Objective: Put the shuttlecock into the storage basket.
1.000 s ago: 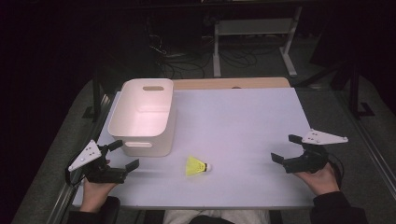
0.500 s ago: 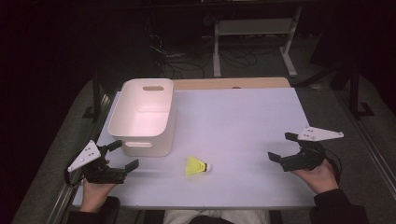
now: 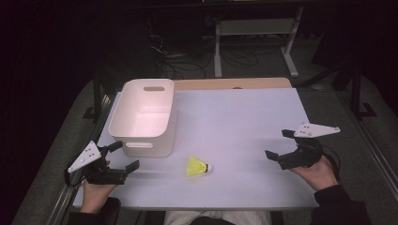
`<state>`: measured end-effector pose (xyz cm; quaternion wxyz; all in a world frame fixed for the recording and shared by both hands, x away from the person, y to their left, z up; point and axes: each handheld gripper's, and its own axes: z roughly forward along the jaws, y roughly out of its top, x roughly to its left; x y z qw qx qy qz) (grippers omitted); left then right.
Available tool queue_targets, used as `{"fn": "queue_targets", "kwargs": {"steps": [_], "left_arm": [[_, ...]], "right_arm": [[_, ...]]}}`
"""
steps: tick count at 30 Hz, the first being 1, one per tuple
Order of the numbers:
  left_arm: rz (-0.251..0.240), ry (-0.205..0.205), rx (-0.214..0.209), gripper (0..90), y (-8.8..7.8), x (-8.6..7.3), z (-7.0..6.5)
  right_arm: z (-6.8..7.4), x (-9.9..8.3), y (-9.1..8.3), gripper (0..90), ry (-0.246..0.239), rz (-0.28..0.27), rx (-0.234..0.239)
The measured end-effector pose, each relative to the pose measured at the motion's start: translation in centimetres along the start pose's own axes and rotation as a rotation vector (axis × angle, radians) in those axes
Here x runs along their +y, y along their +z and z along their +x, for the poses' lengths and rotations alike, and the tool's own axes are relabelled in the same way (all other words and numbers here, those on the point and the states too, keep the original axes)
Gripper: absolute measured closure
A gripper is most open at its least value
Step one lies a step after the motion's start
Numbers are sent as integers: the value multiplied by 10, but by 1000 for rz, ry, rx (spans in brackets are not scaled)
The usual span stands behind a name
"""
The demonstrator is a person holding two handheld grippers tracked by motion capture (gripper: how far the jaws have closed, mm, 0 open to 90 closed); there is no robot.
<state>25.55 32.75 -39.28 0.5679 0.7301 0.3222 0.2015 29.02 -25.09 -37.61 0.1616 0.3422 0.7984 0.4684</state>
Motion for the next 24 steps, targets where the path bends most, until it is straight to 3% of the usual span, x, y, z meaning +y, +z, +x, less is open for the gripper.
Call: {"fn": "queue_targets", "kwargs": {"steps": [24], "left_arm": [[-4,-1,0,0,0,0,0]], "right_arm": [[5,21,11,0,-46,37,58]]}}
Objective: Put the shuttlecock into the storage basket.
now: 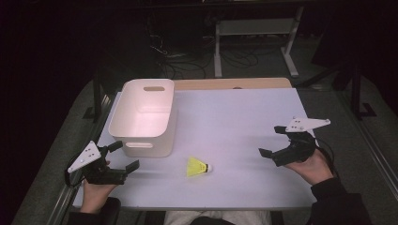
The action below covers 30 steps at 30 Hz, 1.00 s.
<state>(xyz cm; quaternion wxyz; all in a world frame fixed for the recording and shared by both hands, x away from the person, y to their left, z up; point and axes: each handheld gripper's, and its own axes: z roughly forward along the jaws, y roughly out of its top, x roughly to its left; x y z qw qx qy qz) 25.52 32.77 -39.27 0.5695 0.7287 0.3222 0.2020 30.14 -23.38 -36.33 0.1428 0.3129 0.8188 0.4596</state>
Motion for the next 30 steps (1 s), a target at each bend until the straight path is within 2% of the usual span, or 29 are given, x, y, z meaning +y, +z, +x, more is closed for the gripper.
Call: {"fn": "queue_targets", "kwargs": {"steps": [30], "left_arm": [[-2,-3,-2,0,0,0,0]], "right_arm": [[7,25,17,0,-57,53,45]]}}
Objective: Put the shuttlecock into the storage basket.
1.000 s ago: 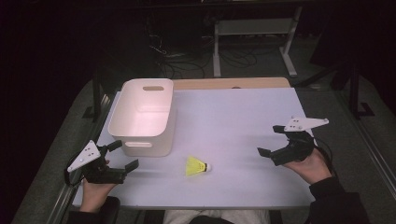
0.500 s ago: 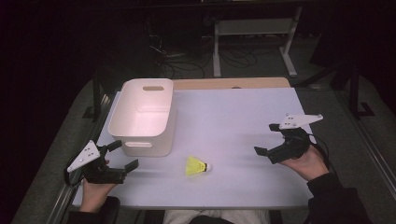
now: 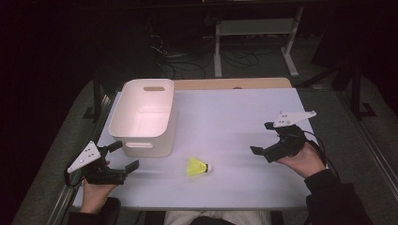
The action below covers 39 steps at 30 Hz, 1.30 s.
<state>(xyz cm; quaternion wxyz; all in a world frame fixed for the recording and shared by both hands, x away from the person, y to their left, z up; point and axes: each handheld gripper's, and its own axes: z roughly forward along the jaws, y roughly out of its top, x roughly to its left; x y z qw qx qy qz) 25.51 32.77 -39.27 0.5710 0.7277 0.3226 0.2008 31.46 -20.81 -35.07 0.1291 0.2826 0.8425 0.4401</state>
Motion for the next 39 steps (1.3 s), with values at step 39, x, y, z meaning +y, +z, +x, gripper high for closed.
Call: {"fn": "queue_targets", "kwargs": {"steps": [39], "left_arm": [[0,2,-1,0,-1,0,0]], "right_arm": [[14,26,31,0,-77,102,93]]}}
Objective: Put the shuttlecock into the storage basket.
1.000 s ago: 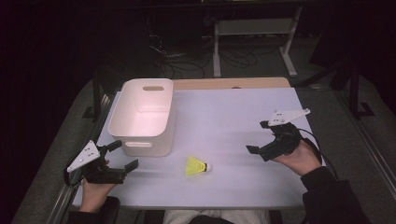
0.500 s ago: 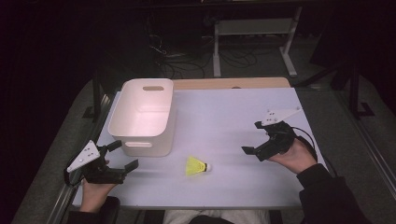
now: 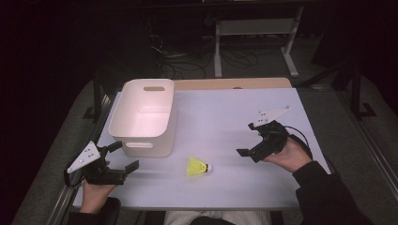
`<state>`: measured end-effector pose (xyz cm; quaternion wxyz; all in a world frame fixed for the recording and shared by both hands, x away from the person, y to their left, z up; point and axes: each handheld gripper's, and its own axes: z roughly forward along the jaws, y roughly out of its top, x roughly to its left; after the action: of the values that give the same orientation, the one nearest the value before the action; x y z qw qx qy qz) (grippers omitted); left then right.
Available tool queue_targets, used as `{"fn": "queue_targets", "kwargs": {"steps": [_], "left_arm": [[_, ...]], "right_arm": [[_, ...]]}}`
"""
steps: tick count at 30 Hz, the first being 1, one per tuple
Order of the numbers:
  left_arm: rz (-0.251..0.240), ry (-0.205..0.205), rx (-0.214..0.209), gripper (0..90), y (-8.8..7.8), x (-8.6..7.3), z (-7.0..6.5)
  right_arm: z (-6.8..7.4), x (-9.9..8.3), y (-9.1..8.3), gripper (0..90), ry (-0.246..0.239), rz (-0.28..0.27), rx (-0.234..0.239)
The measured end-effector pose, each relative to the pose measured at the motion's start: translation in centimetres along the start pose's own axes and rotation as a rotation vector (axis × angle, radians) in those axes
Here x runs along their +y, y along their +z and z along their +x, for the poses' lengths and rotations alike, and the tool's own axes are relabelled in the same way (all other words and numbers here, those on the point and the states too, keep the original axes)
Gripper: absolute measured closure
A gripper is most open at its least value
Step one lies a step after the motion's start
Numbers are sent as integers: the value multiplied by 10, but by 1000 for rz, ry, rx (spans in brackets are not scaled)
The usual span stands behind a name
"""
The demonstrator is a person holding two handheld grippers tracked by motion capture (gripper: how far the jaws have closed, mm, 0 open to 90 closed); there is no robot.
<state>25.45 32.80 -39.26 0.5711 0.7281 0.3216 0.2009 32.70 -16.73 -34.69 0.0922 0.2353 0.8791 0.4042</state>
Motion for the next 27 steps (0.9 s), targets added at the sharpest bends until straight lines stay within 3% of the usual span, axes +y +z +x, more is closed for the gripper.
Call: {"fn": "queue_targets", "kwargs": {"steps": [27], "left_arm": [[-2,0,-3,0,0,0,0]], "right_arm": [[2,17,24,0,-48,51,55]]}}
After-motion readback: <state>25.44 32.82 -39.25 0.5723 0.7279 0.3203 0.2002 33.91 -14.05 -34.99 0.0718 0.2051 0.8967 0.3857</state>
